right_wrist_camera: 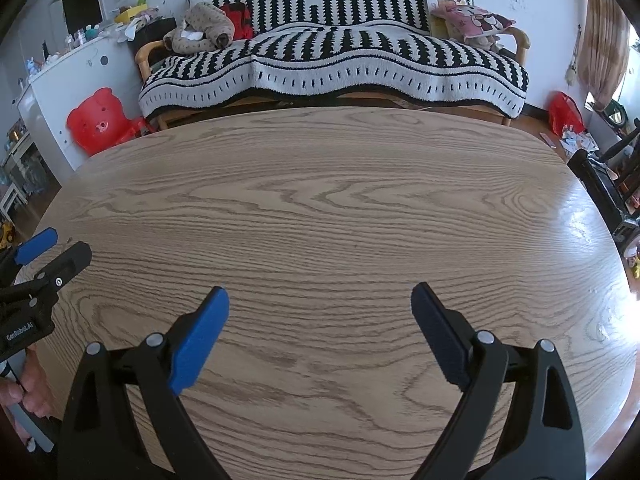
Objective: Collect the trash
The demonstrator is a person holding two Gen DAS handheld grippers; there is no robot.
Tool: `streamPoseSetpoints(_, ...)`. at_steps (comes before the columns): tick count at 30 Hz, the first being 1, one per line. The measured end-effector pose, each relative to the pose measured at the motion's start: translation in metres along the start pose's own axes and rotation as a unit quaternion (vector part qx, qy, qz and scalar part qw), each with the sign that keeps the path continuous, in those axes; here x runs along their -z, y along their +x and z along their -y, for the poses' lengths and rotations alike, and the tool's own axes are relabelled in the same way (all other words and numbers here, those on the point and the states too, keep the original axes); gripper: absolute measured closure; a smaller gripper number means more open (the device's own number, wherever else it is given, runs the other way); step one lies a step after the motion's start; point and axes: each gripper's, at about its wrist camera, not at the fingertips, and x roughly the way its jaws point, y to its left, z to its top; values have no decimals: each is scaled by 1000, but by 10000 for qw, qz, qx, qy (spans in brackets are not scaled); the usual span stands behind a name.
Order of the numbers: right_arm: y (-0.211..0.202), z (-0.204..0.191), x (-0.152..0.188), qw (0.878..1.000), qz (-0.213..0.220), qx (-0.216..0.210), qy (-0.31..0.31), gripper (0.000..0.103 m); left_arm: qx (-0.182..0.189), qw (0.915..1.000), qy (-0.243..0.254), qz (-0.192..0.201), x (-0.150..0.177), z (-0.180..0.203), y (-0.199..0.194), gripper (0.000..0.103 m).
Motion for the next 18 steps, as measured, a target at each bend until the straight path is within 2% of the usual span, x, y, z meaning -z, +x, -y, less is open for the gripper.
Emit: streamPoseSetpoints(18,1,-1,-1,10000,1,11,4,13,2,10000,5,-5,0,0,-1,11)
